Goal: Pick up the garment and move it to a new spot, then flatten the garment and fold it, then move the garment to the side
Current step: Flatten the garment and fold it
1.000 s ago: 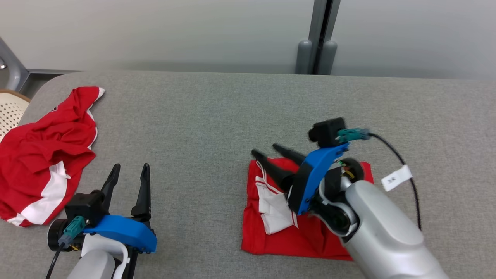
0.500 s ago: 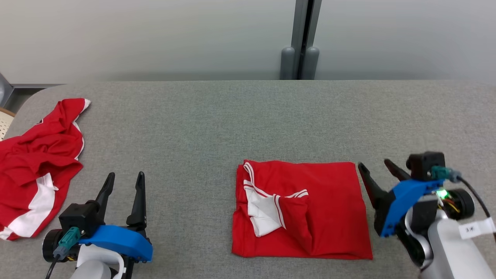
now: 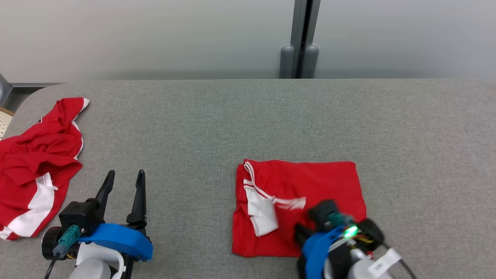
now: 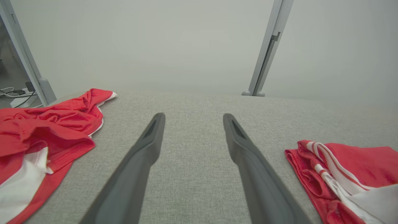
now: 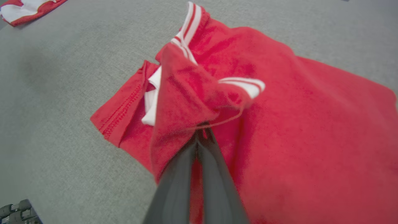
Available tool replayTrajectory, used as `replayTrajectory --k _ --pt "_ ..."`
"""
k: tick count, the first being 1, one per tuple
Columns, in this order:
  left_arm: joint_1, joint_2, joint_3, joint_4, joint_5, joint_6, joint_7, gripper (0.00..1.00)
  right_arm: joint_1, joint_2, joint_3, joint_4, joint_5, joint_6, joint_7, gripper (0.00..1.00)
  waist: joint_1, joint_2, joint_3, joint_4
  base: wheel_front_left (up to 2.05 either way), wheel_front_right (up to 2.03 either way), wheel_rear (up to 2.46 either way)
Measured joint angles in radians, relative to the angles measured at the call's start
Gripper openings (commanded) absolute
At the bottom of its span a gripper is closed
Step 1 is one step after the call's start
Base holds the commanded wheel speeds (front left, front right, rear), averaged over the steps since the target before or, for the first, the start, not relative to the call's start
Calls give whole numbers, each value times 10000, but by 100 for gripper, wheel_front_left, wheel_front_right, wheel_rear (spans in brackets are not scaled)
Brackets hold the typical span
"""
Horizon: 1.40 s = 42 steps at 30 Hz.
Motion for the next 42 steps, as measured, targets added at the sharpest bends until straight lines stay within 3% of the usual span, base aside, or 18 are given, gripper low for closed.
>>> replayTrajectory --k 5,9,13,16,17,19,20,26,32,36,42 --pt "1 15 -10 -61 -17 56 6 100 -45 71 2052 -228 855 0 230 0 0 0 -36 56 0 0 0" --pt "43 27 17 -117 -90 113 4 100 -275 82 3133 -719 1927 0 107 0 0 0 -33 57 0 0 0" --pt "101 35 42 -161 -100 165 -2 100 -496 86 3469 -1131 2752 -2 -157 0 -1 0 -42 49 0 0 0" --pt "143 46 50 -194 -100 178 -6 100 -560 92 3051 -1404 2961 0 -594 0 0 0 -94 34 0 0 0" --pt "171 56 61 -213 -100 182 -6 100 -558 96 2755 -1482 2938 0 -769 29 0 0 -121 27 0 0 0" --pt "239 75 84 -259 -100 245 -25 100 -485 96 2015 -1622 2763 0 -1156 29 0 0 -169 -5 0 0 0" --pt "279 84 92 -286 -100 253 -35 100 -372 100 1567 -1701 2690 -2 -1331 100 0 0 -194 -27 0 0 0" --pt "534 136 176 -481 -100 299 -77 100 520 96 -1425 -2399 1887 -2 -2040 100 0 0 -326 -209 0 0 0" --pt "741 155 238 -633 -94 384 -92 100 1259 79 -4017 -3108 915 -2 -1979 100 -1 0 -408 -394 0 0 0" --pt "832 155 274 -681 -84 435 -94 100 1489 81 -4861 -3289 612 -2 -1808 100 -1 0 -489 -515 0 0 0" --pt "949 82 272 -704 -23 468 -109 100 1622 84 -5149 -3078 274 -2 -1720 100 -1 0 -638 -593 0 0 0"
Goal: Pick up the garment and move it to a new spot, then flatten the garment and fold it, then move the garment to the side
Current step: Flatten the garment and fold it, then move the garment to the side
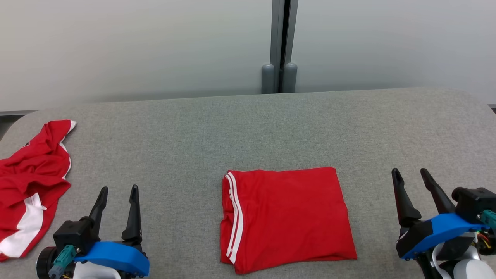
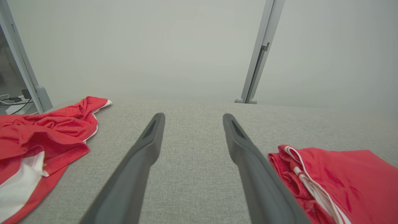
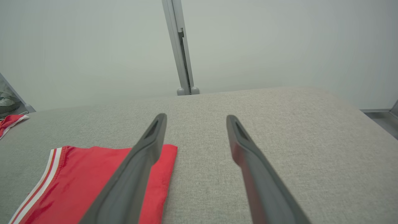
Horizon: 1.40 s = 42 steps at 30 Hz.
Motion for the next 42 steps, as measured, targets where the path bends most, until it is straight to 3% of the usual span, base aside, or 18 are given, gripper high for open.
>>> replayTrajectory --k 18,42 --pt "618 -111 44 -69 144 46 -13 100 73 -226 516 941 25 0 -163 100 0 0 -480 11 0 0 0" --pt "449 -81 -31 -100 192 -38 -12 100 -538 -441 930 1277 -161 0 -190 100 0 0 -188 96 0 0 0"
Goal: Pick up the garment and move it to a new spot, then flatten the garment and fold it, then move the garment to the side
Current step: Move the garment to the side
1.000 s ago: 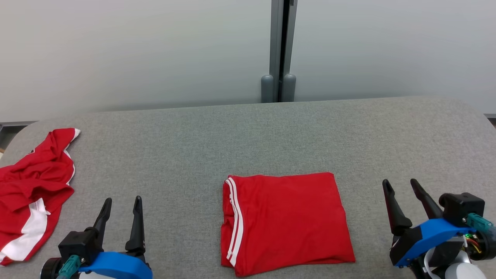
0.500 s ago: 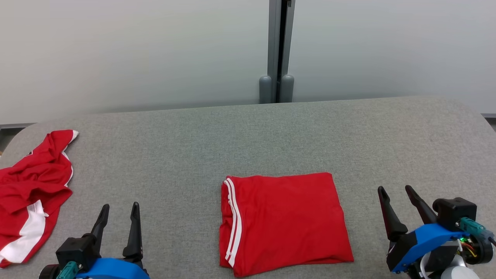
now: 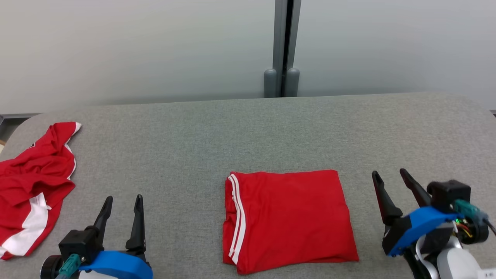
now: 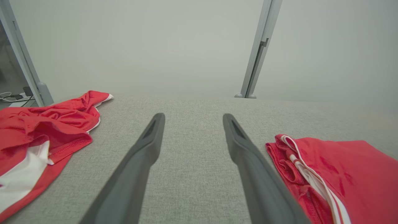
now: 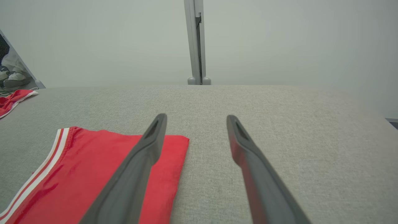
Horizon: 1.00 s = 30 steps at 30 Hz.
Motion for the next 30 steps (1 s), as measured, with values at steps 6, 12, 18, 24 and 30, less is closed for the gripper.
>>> replayTrajectory --k 6,12,18,24,30 --pt "-348 -10 -23 -4 19 -54 0 100 -1011 81 52 560 173 2 1450 100 1 0 264 239 0 0 0" --pt "-676 -98 -52 73 90 -165 -2 100 -1710 364 -359 2307 142 0 3499 100 0 0 531 636 0 0 0" --pt "-786 -105 -17 128 140 -190 -2 100 -2009 420 -472 3534 186 0 4358 100 0 0 709 921 0 0 0" --pt "-800 -136 46 151 182 -194 -2 100 -2407 405 52 4332 892 0 4608 100 0 0 792 980 0 0 0" --pt "-837 -222 29 209 224 -282 -4 100 -2774 378 192 5055 554 2 4782 87 0 0 775 981 0 0 0"
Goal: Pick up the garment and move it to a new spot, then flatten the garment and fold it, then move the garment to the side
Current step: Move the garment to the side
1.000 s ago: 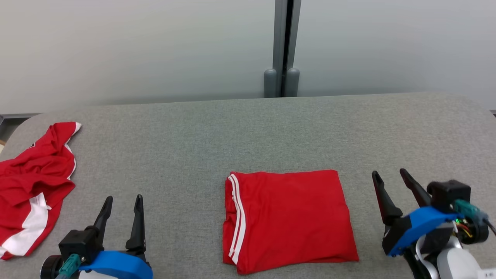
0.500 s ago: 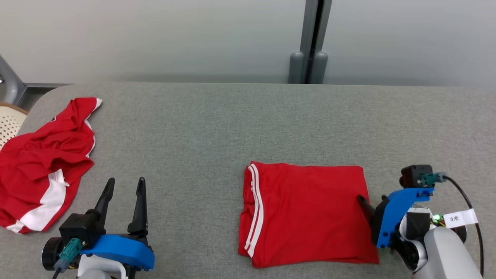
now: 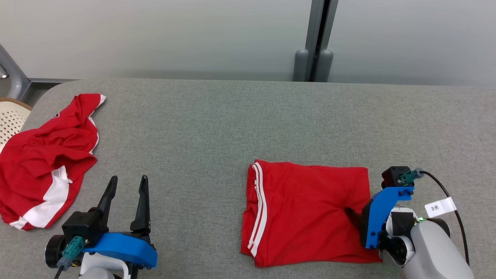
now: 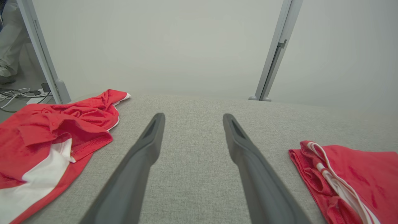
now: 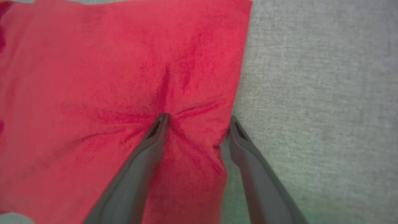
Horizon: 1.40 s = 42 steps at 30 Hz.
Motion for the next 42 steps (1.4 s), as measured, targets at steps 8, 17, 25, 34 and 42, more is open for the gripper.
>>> replayTrajectory --k 8,17,25,34,42 --pt "0 -46 19 63 42 -90 0 100 -102 -25 291 564 274 0 -447 0 0 0 -54 -107 0 0 0" --pt "33 -96 347 -334 52 -242 0 100 -1052 -1216 2826 -548 -593 2 -1016 0 3 0 129 -593 0 0 0" --pt "-207 -190 606 -890 374 -259 0 100 -3015 -3428 5127 -1733 29 2 -1632 0 3 0 691 -1535 0 0 0" --pt "-1098 -52 554 -1356 802 -426 0 100 -4705 -5039 5912 -1306 240 4 -2309 0 3 0 1922 -2592 0 0 0" --pt "-1727 435 608 -2080 1081 -378 332 100 -5695 -5568 5160 -474 50 4 -3193 0 3 0 3189 -3343 0 0 0"
